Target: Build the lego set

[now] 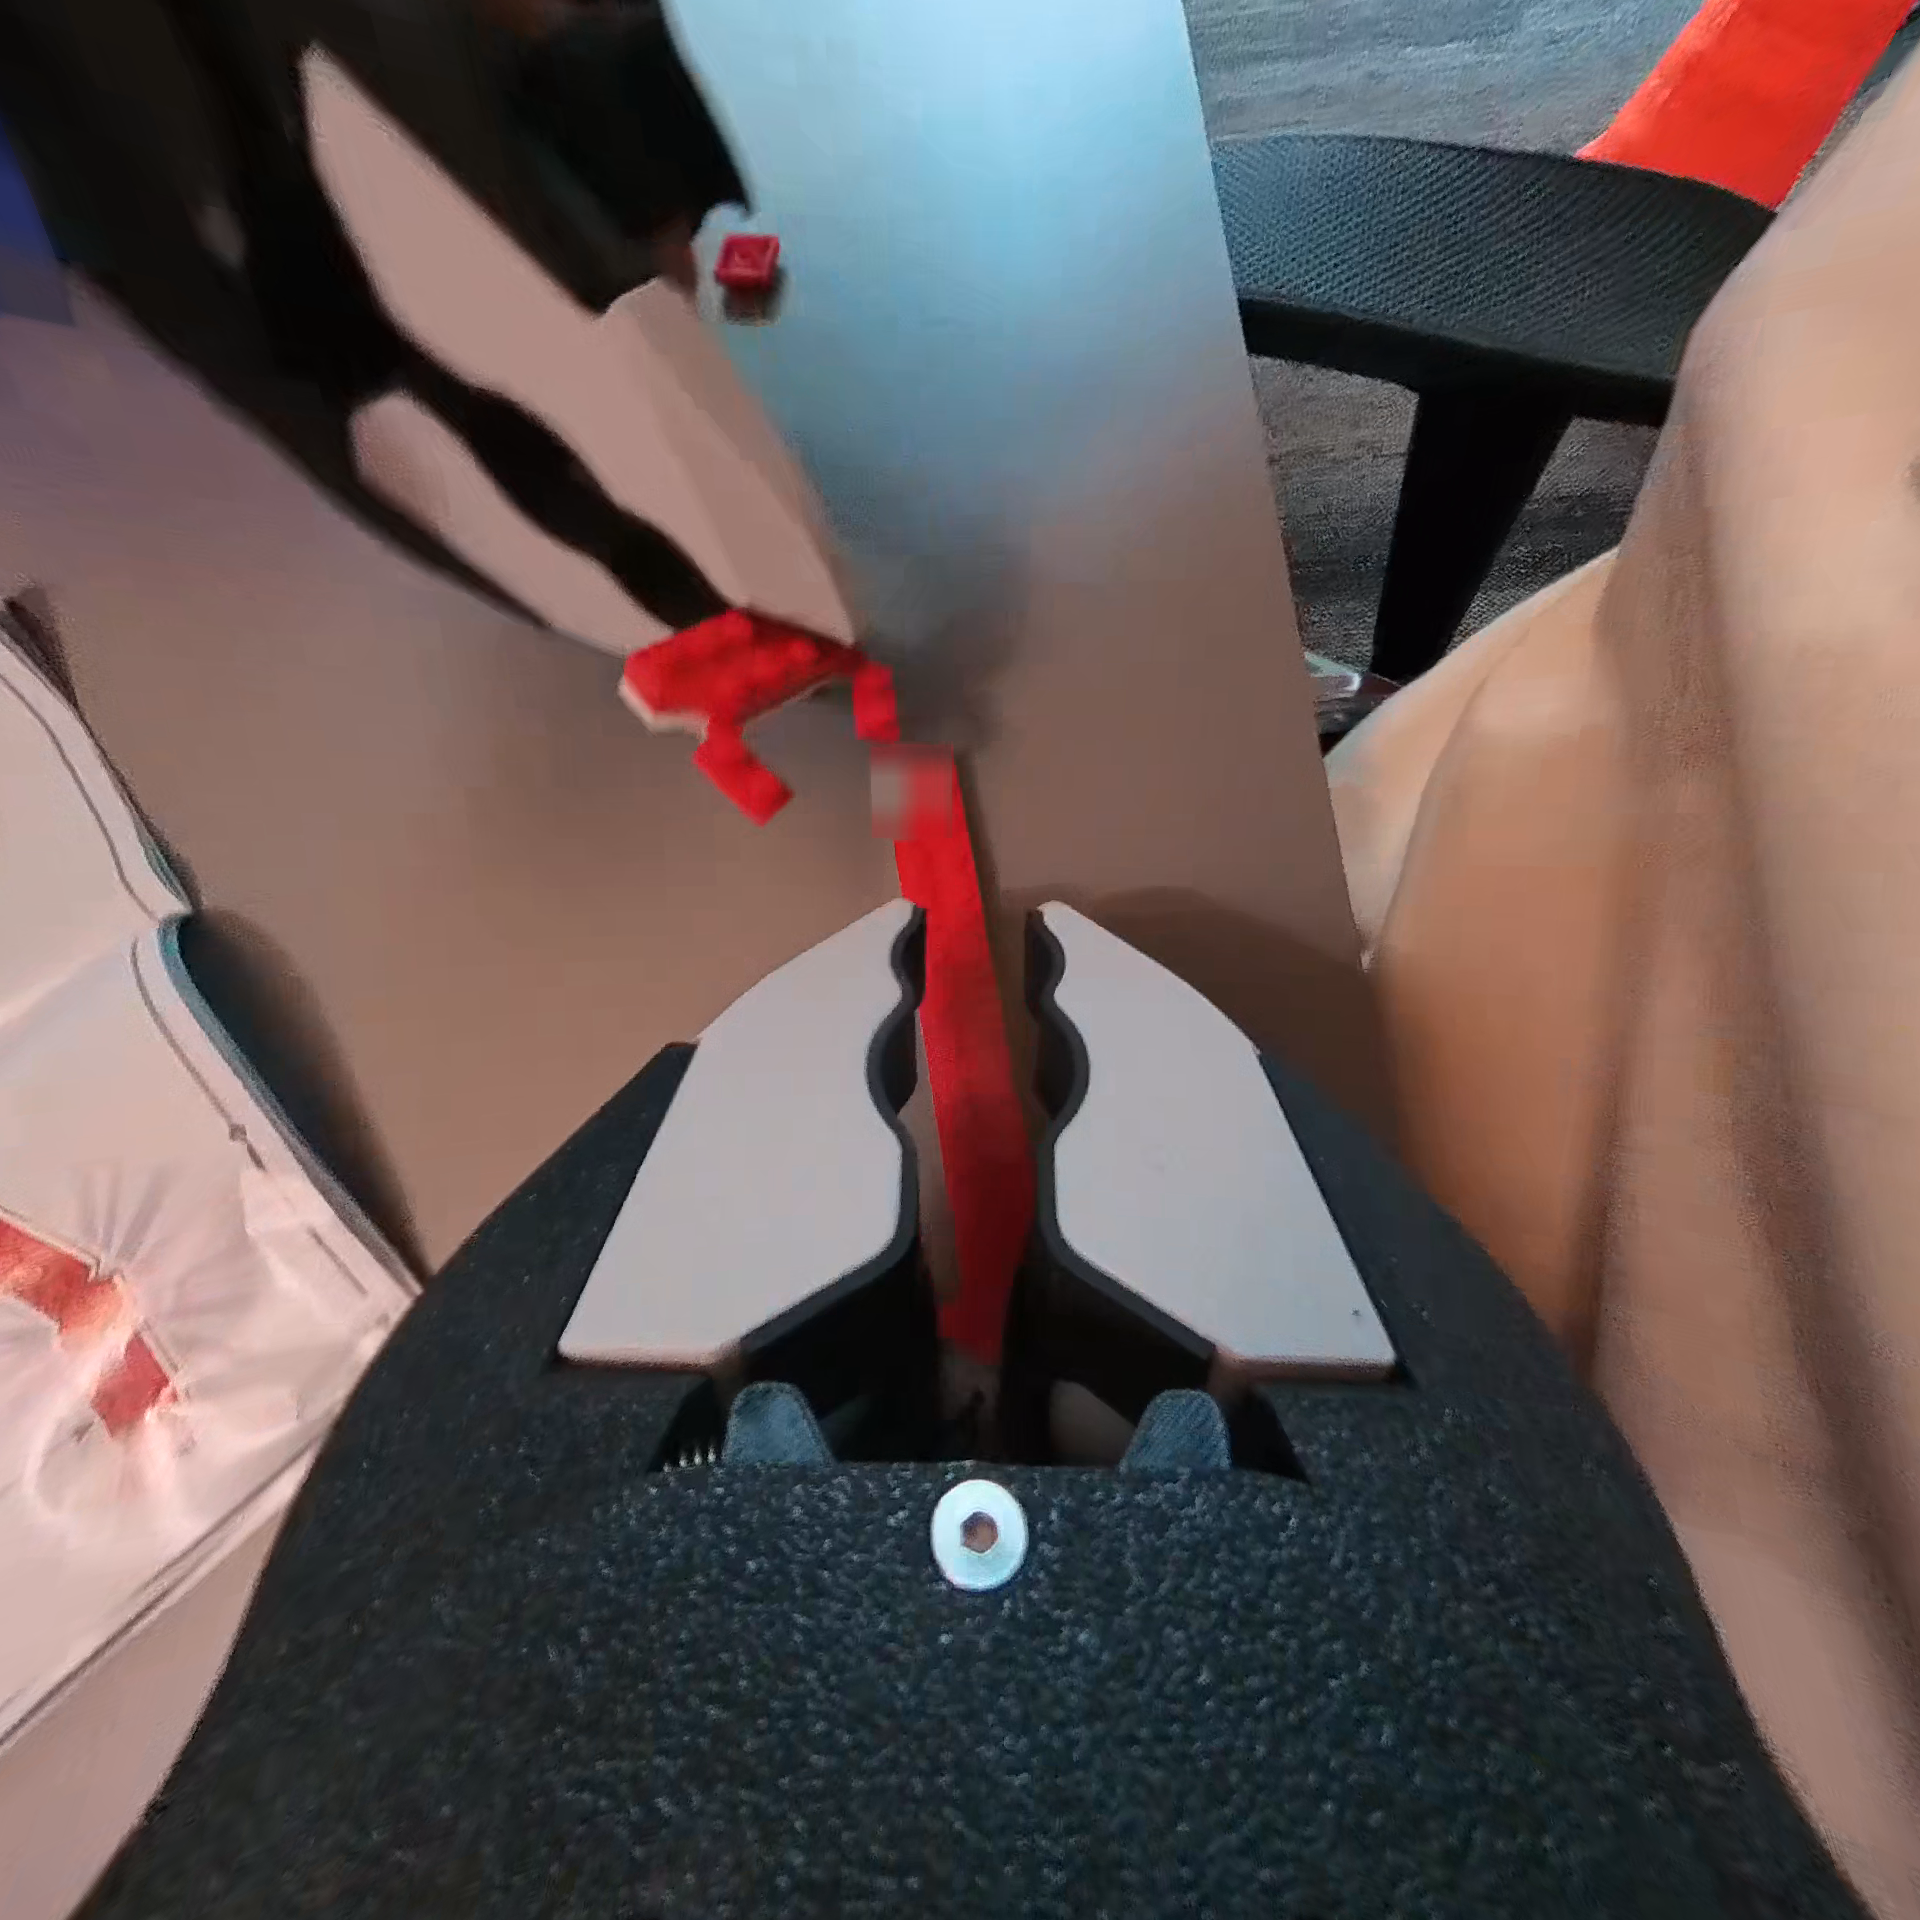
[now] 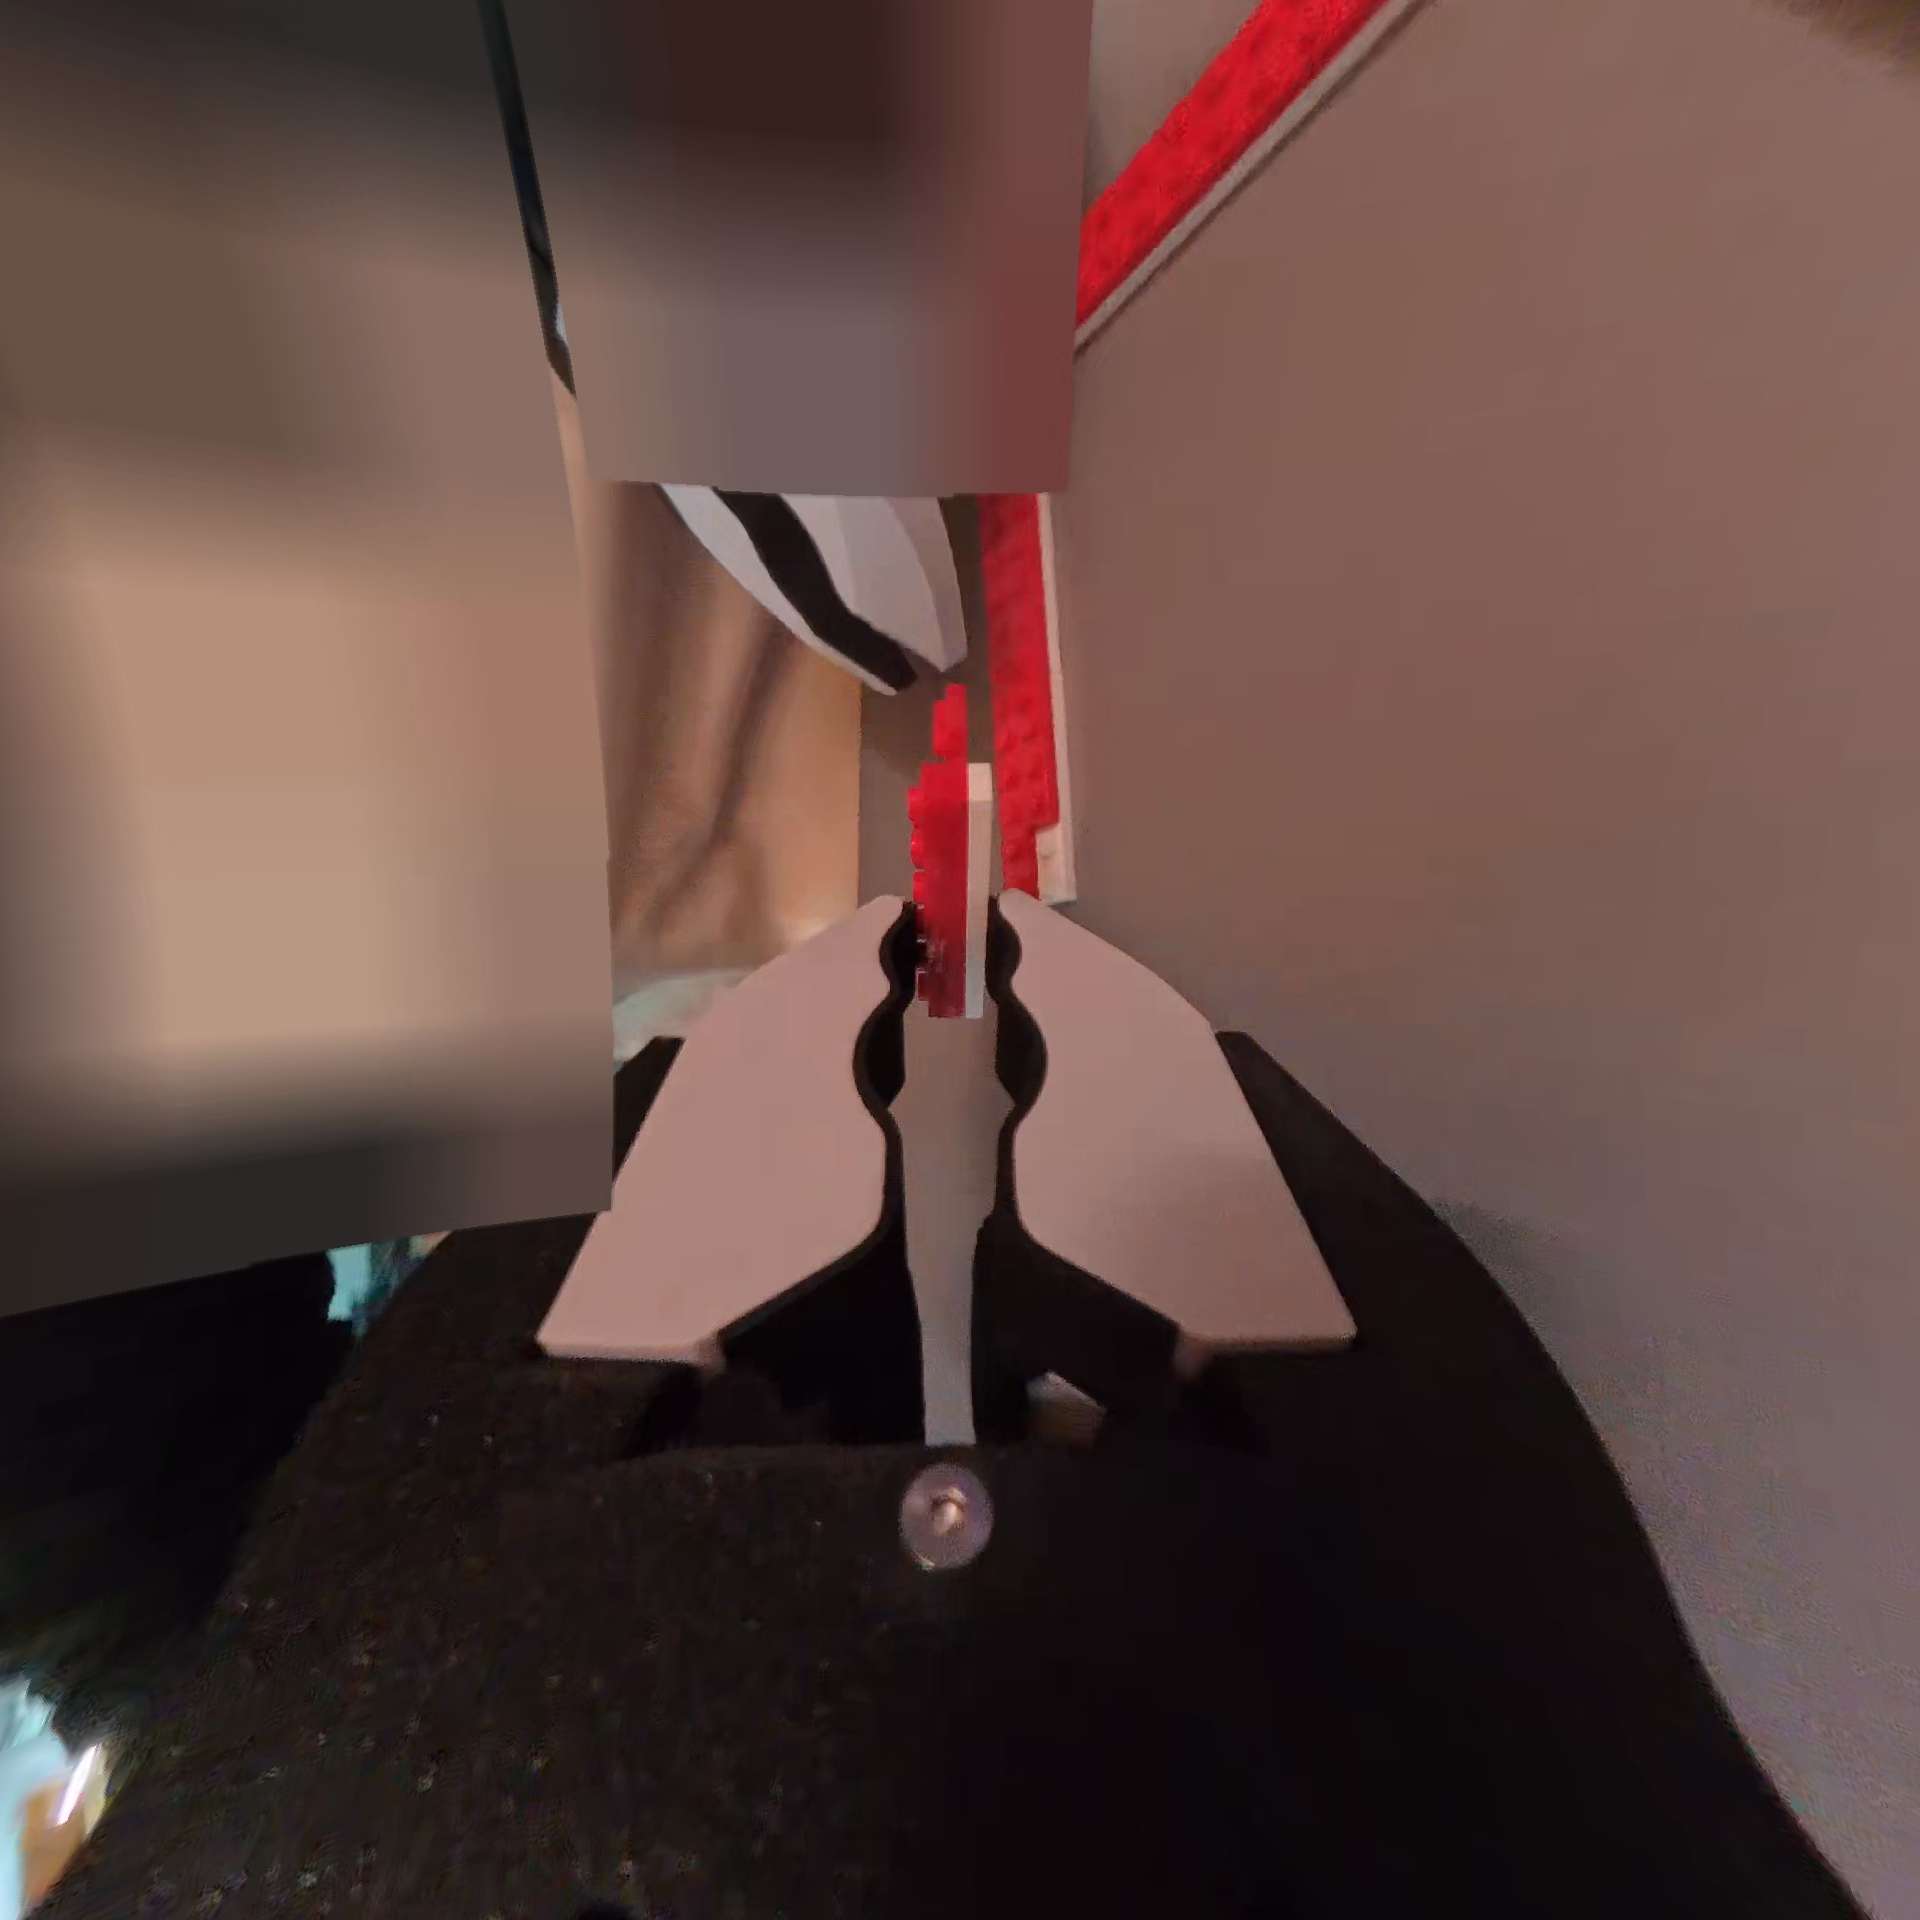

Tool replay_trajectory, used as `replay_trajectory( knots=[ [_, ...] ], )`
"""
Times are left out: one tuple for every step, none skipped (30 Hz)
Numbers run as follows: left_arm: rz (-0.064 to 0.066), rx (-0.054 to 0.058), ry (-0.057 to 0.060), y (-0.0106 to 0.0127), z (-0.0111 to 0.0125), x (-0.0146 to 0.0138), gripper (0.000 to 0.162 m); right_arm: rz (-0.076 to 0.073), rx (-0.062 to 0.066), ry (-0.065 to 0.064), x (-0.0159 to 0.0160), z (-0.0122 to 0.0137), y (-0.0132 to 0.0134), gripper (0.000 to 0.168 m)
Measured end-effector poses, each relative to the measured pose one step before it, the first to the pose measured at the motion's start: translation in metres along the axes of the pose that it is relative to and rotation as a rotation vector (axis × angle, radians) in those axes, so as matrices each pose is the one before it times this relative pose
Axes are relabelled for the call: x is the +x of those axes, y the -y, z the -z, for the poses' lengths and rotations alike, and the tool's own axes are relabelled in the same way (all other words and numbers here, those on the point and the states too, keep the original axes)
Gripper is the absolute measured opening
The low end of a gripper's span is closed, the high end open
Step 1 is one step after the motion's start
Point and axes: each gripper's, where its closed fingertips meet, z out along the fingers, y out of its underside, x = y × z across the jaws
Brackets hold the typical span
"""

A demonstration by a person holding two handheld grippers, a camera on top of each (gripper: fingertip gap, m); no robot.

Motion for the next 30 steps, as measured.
replay_trajectory(
  knots=[
    [-0.0096,0.0157,0.0024,0.00269,-0.00078,0.00021,0.017,0.016,-0.0551,0.0302,-0.00016,0.0004,0.00266,0.012],
    [-0.007,0.0175,0.0034,0.0023,0.00063,0.00001,0.017,0.0154,-0.0526,0.0222,0.00085,-0.0005,0.00192,0.012],
    [-0.0062,0.0166,0.009,0.00175,0.00162,-0.00068,0.016,0.0079,-0.0493,0.0213,0.00101,-0.00099,0.00108,0.012],
    [-0.007,0.0161,0.0137,0.00146,0.00192,-0.00111,0.016,-0.0015,-0.0447,0.022,0.00092,-0.00145,0.00017,0.012],
    [-0.0064,0.0127,0.0114,0.00099,0.00163,-0.00069,0.016,-0.0043,-0.0372,0.0187,0.00098,-0.00127,-0.0002,0.012],
    [-0.0046,0.0044,0.0067,0.00015,0.00106,-0.00009,0.016,-0.0066,-0.0227,0.0083,0.00208,-0.00074,0.00044,0.012],
    [-0.0034,-0.0011,0.0059,-0.00025,0.00006,-0.00028,0.016,-0.0114,-0.0101,-0.0027,0.00319,-0.00039,0.00078,0.012],
    [-0.0039,-0.0029,0.0094,-0.00009,-0.00058,-0.00098,0.015,-0.0141,-0.0015,-0.0025,0.00268,-0.00034,0.00084,0.012],
    [-0.0073,-0.0008,0.0083,0.00052,-0.00091,-0.00072,0.016,-0.0144,0.0077,0.0027,0.0014,-0.00063,0.00079,0.012],
    [-0.0096,0.0022,0.0034,0.00081,-0.00115,0.0004,0.016,-0.0192,0.0146,0.0049,0.0006,-0.0008,0.00068,0.012],
    [-0.0071,0.0014,0.0025,0.00056,-0.0012,0.00073,0.016,-0.0255,0.0156,-0.0016,0.00103,-0.00105,-0.00038,0.012],
    [-0.0058,-0.0006,-0.0011,-0.00003,-0.00133,0.00116,0.016,-0.0276,0.0075,-0.0095,0.00205,-0.00124,-0.00239,0.012],
    [-0.0048,-0.0025,-0.0019,-0.00049,-0.00129,0.00116,0.016,-0.0204,0.0008,-0.0067,0.0013,-0.00136,-0.00386,0.012],
    [-0.0035,-0.0032,-0.002,-0.00096,-0.0015,0.00093,0.016,-0.0079,0.0055,0.0049,-0.0005,-0.00126,-0.00327,0.012],
    [-0.0016,-0.0023,-0.0021,-0.00083,-0.00152,0.00075,0.016,-0.0036,0.0135,0.0083,-0.00086,-0.00114,-0.00162,0.012],
    [-0.001,-0.0016,-0.0026,-0.00051,-0.00159,0.00064,0.016,-0.0054,0.0171,0.0056,-0.00017,-0.00065,-0.00028,0.012],
    [-0.0012,-0.0028,-0.0035,-0.00053,-0.00152,0.00075,0.017,-0.007,0.019,-0.0005,0.00103,-0.00018,0.00084,0.012],
    [-0.0016,-0.005,-0.0004,-0.00053,-0.0014,0.00031,0.017,-0.0059,0.0167,0.0026,0.00097,-0.00008,0.00114,0.012],
    [-0.0034,-0.0067,0.0042,-0.00064,-0.00114,-0.00015,0.017,0.0007,0.0139,0.0077,-0.00011,0.00004,0.00125,0.012],
    [-0.0051,-0.0093,0.0069,-0.00089,-0.00089,-0.00011,0.017,0.0045,0.0115,0.0041,0.00002,0.00004,0.00115,0.012],
    [-0.0095,-0.0113,0.0045,-0.00128,-0.00085,0.00045,0.017,0.0001,0.0059,0.0024,-0.00002,-0.00017,0.0005,0.012],
    [-0.0121,-0.009,0.0039,-0.00098,-0.00077,0.00091,0.017,-0.001,0.0016,0.0018,-0.00036,-0.00034,-0.00024,0.012],
    [-0.0114,-0.0071,0.0046,-0.00077,-0.00099,0.00079,0.017,0.002,-0.001,0.0012,-0.0002,-0.00042,-0.00063,0.012],
    [-0.0102,-0.0068,0.0036,-0.00056,-0.00093,0.00077,0.017,0.0017,-0.0032,-0.0001,-0.00027,-0.00029,-0.00081,0.012],
    [-0.0069,-0.006,0.0069,-0.00039,-0.00088,-0.00029,0.017,-0.0031,-0.0026,-0.0032,0.00006,-0.00004,-0.00058,0.012],
    [-0.0041,-0.0041,0.0126,0.00007,-0.00069,-0.00146,0.017,-0.0061,-0.0014,-0.0073,0.00026,-0.00006,0.0001,0.012],
    [-0.0048,0.0002,0.0122,0.001,-0.00044,-0.00176,0.017,-0.0054,-0.0008,-0.0108,0.00029,-0.00023,0.00038,0.012],
    [-0.0065,0.0051,0.006,0.00177,-0.00031,-0.00072,0.017,-0.0007,-0.0002,-0.0109,0.00023,-0.0004,0.00044,0.012],
    [-0.0051,0.0073,0.0027,0.00228,-0.00038,-0.00014,0.017,0.0019,-0.0014,-0.0075,-0.00009,-0.00057,0.00003,0.012],
    [-0.0028,0.0065,0.0018,0.00193,-0.00071,0.00008,0.017,-0.0017,0.0007,-0.0034,-0.0001,-0.00035,-0.00016,0.012]
  ],
)
